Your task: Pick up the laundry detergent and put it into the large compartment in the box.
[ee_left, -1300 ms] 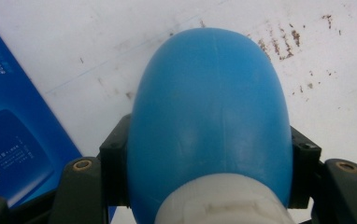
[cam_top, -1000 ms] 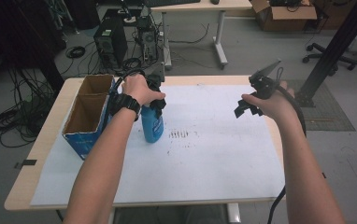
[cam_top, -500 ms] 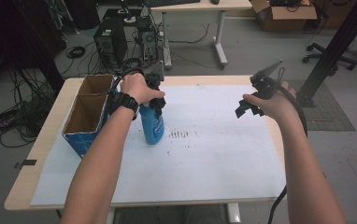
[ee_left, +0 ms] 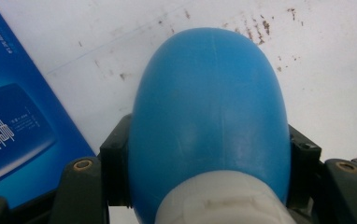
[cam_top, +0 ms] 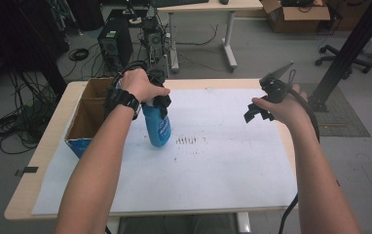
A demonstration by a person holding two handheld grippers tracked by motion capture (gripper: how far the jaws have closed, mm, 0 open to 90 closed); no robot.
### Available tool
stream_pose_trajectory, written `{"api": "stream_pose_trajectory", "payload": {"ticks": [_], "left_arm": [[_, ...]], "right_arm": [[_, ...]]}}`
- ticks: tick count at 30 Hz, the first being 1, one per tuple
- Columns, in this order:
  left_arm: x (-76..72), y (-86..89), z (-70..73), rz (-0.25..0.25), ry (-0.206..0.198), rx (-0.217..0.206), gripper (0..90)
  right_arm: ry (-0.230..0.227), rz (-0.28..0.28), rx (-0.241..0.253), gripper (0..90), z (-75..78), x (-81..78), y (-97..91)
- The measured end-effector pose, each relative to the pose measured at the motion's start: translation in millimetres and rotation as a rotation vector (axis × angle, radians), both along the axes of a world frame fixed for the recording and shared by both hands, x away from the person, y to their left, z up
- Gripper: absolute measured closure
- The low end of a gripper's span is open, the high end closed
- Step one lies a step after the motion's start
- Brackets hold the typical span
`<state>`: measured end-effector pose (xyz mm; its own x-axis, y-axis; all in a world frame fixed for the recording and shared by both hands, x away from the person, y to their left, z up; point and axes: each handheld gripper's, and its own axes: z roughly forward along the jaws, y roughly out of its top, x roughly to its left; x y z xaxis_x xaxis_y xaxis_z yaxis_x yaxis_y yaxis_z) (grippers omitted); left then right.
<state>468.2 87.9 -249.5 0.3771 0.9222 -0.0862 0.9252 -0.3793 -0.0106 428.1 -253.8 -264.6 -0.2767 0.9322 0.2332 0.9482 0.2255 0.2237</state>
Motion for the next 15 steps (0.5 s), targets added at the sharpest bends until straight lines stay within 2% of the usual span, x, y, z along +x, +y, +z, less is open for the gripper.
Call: {"api": "stream_pose_trajectory", "payload": {"ticks": [5,15], "left_arm": [[-0.6,-0.5,7.6,0.003,-0.003,0.005,37.2],[-2.1,0.4,34.8,0.008,-0.02,-0.004,37.2]], "right_arm": [[0.0,0.001,0.003,7.9,0.0,0.2,-0.6],[0.002,-0.004,0.012,7.9,0.6,1.9,-3.7]]}}
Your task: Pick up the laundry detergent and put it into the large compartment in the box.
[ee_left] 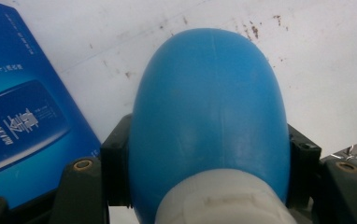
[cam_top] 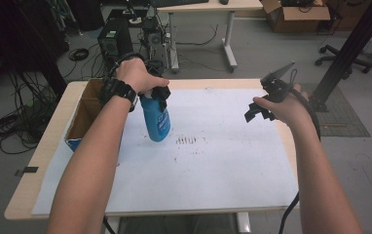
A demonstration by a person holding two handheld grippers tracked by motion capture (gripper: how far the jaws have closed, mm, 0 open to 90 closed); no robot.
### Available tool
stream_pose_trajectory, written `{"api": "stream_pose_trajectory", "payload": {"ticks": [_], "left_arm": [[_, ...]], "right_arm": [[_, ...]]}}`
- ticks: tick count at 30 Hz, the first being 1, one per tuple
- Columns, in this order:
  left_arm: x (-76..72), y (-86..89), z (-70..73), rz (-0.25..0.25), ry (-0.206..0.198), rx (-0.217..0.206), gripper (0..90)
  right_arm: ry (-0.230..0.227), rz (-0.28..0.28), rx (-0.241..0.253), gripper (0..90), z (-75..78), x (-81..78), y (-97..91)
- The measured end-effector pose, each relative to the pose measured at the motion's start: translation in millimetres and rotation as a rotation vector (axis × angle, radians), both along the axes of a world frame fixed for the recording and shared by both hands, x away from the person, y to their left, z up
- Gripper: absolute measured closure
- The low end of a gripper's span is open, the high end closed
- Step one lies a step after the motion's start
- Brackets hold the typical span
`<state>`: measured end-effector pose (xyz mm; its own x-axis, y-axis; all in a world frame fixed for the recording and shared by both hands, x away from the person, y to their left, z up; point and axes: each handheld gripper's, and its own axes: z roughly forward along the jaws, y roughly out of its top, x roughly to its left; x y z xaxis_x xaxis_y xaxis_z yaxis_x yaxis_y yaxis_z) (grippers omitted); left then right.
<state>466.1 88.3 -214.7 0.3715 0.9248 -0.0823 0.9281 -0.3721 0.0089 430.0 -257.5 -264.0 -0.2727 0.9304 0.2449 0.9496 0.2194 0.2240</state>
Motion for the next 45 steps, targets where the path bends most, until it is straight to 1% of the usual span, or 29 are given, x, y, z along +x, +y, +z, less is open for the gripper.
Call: {"api": "stream_pose_trajectory", "payload": {"ticks": [1,2,8,10,12,13,14,15,16,17,18,20,25,26,27,28,30,36,39,40,45], "left_arm": [[-0.3,0.0,3.9,-0.001,-0.002,-0.002,37.2],[-0.3,0.0,3.9,-0.001,-0.002,-0.002,37.2],[-1.6,1.0,19.6,0.004,-0.012,-0.007,37.2],[-2.3,1.3,24.7,0.001,-0.01,-0.005,37.2],[-2.4,2.2,31.2,0.001,0.002,-0.008,37.2],[-2.4,2.2,31.2,0.001,0.002,-0.008,37.2],[-2.2,2.6,34.7,0.003,0.004,-0.01,37.2],[-2.1,3.4,40.7,0.003,-0.003,-0.013,37.2],[-2.1,3.4,40.7,0.003,-0.003,-0.013,37.2],[-2.0,4.1,46.4,0.007,-0.008,-0.012,37.2],[-2.0,4.1,46.4,0.007,-0.008,-0.012,37.2],[-2.6,5.2,54.7,0.009,-0.015,-0.007,37.2],[-2.8,9.7,72.2,0.017,-0.025,-0.013,37.2],[-2.8,9.7,72.2,0.017,-0.025,-0.013,37.2],[-3.1,11.0,77.5,0.02,-0.026,-0.014,37.2],[-3.1,11.0,77.5,0.02,-0.026,-0.014,37.2],[-3.4,12.8,83.1,0.021,-0.03,-0.014,37.2],[-4.9,21.3,98.2,0.04,-0.035,-0.026,37.2],[-5.5,29.1,104.8,0.051,-0.041,-0.033,37.2],[-5.5,29.1,104.8,0.051,-0.041,-0.033,37.2],[-6.8,41.3,112.0,0.074,-0.046,-0.038,37.2]], "right_arm": [[-0.001,-0.002,0.002,7.9,0.6,0.2,-0.3],[-0.001,-0.002,0.002,7.9,0.6,0.2,-0.3],[-0.002,-0.002,0.004,7.9,1.6,1.0,-1.5],[-0.003,0.0,0.007,7.9,1.1,1.1,-1.6],[0.001,0.0,0.005,8.0,0.2,1.4,-2.0],[0.001,0.0,0.005,8.0,0.2,1.4,-2.0],[0.003,0.0,0.007,7.9,-0.3,1.5,-2.4],[0.007,-0.002,0.005,7.9,-2.0,1.9,-3.8],[0.007,-0.002,0.005,7.9,-2.0,1.9,-3.8],[0.007,-0.005,0.006,8.0,-3.9,2.5,-6.0],[0.007,-0.005,0.006,8.0,-3.9,2.5,-6.0],[0.011,-0.008,0.009,7.9,-6.0,3.6,-8.6],[0.015,-0.018,0.012,7.9,-7.8,5.7,-12.8],[0.015,-0.018,0.012,7.9,-7.8,5.7,-12.8],[0.013,-0.017,0.012,7.9,-7.6,6.4,-13.6],[0.013,-0.017,0.012,7.9,-7.6,6.4,-13.6],[0.015,-0.021,0.012,7.9,-7.2,7.1,-13.7],[0.016,-0.021,0.009,7.8,-6.0,8.5,-13.1],[0.017,-0.023,0.008,7.8,-6.2,9.2,-12.3],[0.019,-0.02,0.006,7.8,-6.3,9.5,-12.1],[0.022,-0.017,0.002,7.8,-7.7,10.6,-10.3]]}}
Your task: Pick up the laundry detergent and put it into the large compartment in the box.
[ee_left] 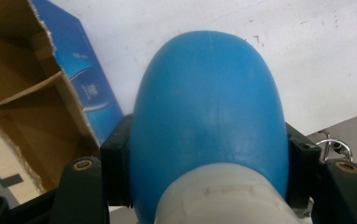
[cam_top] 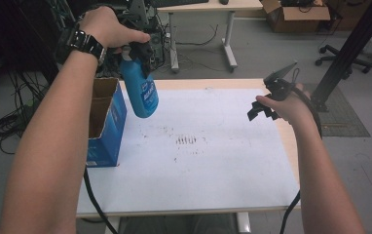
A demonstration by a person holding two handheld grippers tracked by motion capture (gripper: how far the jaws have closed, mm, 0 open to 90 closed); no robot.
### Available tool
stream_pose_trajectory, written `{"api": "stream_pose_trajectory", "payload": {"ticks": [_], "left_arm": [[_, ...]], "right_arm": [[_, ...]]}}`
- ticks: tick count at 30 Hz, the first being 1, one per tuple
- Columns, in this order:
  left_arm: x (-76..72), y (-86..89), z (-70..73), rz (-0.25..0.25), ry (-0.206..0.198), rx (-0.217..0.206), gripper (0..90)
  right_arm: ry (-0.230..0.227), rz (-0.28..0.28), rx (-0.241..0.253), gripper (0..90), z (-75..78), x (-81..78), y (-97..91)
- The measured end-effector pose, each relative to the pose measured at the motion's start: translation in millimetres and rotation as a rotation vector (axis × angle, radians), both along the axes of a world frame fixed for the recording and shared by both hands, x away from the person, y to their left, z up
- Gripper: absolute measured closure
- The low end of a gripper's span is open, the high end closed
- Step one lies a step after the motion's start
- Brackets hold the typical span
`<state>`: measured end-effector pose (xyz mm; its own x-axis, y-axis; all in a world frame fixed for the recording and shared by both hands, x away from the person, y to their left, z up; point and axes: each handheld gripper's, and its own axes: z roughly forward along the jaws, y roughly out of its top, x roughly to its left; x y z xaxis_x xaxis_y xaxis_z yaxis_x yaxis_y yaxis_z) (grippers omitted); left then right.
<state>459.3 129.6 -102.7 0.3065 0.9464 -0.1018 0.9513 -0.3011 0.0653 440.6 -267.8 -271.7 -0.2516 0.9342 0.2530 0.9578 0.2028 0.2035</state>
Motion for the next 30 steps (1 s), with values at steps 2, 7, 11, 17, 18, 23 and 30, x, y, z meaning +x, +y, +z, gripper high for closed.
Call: {"api": "stream_pose_trajectory", "payload": {"ticks": [2,7,11,17,18,23,30], "left_arm": [[-1.0,4.4,2.5,0.011,-0.006,0.001,37.2],[-3.4,16.5,6.3,0.04,-0.016,0.01,37.2],[-5.1,29.3,8.5,0.066,-0.021,0.011,37.2],[-8.5,52.7,11.5,0.101,-0.031,0.019,37.2],[-9.1,57.1,11.4,0.112,-0.031,0.017,37.2],[-11.9,79.9,10.1,0.149,-0.034,0.023,37.3],[-15.2,107.0,7.7,0.214,-0.046,0.042,37.3]], "right_arm": [[-0.002,-0.001,0.0,7.7,-0.1,0.4,0.9],[-0.001,0.001,0.0,7.8,0.1,1.0,3.4],[-0.005,0.007,-0.004,7.8,0.3,1.0,4.6],[-0.003,0.005,-0.004,7.7,-0.5,1.1,5.7],[-0.003,0.005,-0.004,7.8,-1.0,1.1,6.0],[-0.001,0.005,-0.002,7.8,-2.1,1.5,6.7],[-0.002,0.009,-0.01,7.8,-1.6,2.3,11.3]]}}
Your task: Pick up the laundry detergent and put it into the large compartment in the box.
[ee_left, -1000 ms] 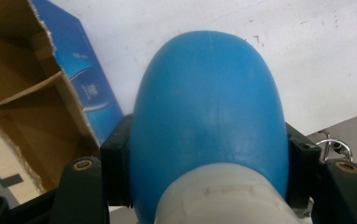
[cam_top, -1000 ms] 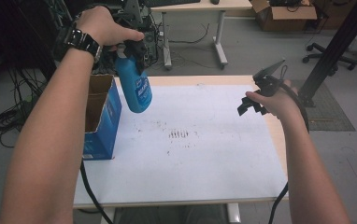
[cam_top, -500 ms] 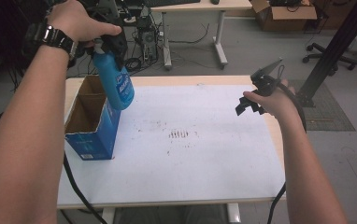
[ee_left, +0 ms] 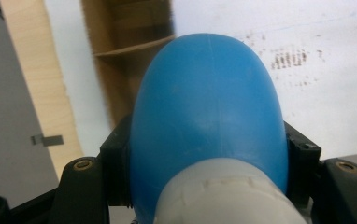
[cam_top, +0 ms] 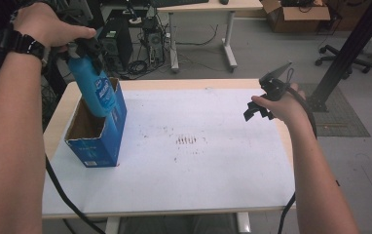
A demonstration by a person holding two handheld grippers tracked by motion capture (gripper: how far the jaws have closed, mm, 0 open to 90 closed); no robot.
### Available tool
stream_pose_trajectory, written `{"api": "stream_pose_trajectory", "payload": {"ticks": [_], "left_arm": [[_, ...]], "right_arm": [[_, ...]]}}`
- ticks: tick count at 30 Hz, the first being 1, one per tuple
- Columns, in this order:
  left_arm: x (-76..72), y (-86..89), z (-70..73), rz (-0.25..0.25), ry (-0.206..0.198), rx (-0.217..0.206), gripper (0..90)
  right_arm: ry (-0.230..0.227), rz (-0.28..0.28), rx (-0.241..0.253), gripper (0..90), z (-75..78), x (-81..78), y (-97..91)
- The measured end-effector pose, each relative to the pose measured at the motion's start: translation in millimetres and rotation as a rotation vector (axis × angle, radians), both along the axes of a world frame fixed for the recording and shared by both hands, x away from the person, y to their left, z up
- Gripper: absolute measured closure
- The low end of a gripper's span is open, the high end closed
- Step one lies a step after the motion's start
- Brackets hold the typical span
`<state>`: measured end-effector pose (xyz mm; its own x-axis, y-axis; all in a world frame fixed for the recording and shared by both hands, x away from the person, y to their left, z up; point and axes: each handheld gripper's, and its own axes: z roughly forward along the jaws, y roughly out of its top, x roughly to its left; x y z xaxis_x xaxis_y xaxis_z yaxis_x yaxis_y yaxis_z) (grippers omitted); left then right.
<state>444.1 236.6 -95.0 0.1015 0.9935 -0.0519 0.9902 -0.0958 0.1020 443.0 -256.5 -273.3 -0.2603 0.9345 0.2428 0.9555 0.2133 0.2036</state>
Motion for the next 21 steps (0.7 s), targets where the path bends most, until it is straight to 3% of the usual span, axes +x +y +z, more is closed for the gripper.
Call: {"api": "stream_pose_trajectory", "payload": {"ticks": [13,21], "left_arm": [[-3.9,30.6,-10.1,0.061,-0.002,0.008,37.3],[-4.1,34.8,-19.1,0.065,0.007,0.003,37.3]], "right_arm": [[0.007,0.005,-0.002,7.8,-4.4,2.3,4.0],[0.011,0.003,-0.002,7.8,-5.8,2.4,5.9]]}}
